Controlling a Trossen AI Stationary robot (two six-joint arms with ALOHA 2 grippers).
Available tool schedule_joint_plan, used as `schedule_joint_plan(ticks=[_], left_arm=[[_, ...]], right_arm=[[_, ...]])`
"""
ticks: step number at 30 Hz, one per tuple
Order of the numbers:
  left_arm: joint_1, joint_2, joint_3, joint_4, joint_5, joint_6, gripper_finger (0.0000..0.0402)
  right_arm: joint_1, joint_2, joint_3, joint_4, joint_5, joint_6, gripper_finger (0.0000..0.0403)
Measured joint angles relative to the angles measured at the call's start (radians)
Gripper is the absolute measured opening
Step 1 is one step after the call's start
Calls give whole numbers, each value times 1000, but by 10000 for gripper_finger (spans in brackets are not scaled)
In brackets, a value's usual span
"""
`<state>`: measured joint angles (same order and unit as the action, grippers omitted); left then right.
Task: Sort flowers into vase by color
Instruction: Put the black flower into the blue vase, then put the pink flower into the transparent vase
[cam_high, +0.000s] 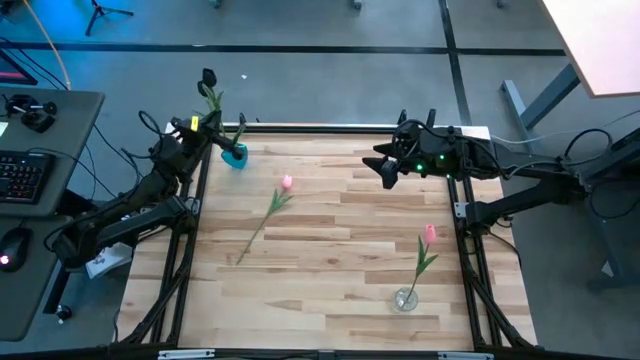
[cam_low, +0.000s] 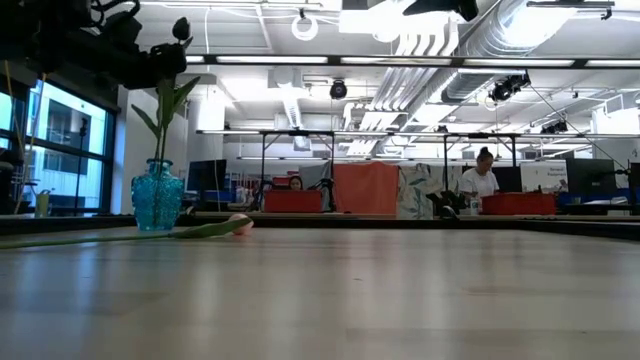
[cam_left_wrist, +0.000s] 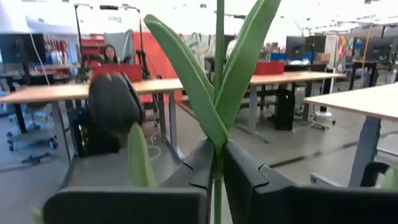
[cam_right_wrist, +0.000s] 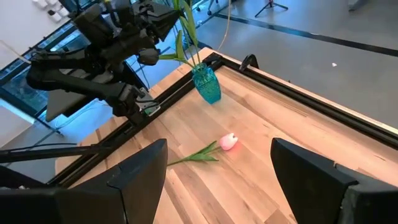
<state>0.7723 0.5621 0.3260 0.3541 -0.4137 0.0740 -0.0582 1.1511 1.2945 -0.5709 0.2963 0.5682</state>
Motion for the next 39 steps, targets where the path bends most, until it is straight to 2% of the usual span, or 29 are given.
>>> schedule_joint_plan(ticks=[9,18,23,27,34,39], left_arm=[[-1,-35,0,-164,-1,-97,89],[-1,-193,1,-279,6,-174,167],[-2,-291,18,-295,97,-260,190],[-2,-344,81,-289,199,-221,193],[-2,-348,216,-290,307,-204,193],[-2,-335,282,-260,422,-284,193]], right_arm=[[0,0,0,0,-20,11,281],[0,0,0,33,-20,11,281],[0,0,0,74,-20,10,281],[0,0,0,112,-45,2,281],[0,0,0,141,-69,-34,281],[0,0,0,141,-84,-52,281]])
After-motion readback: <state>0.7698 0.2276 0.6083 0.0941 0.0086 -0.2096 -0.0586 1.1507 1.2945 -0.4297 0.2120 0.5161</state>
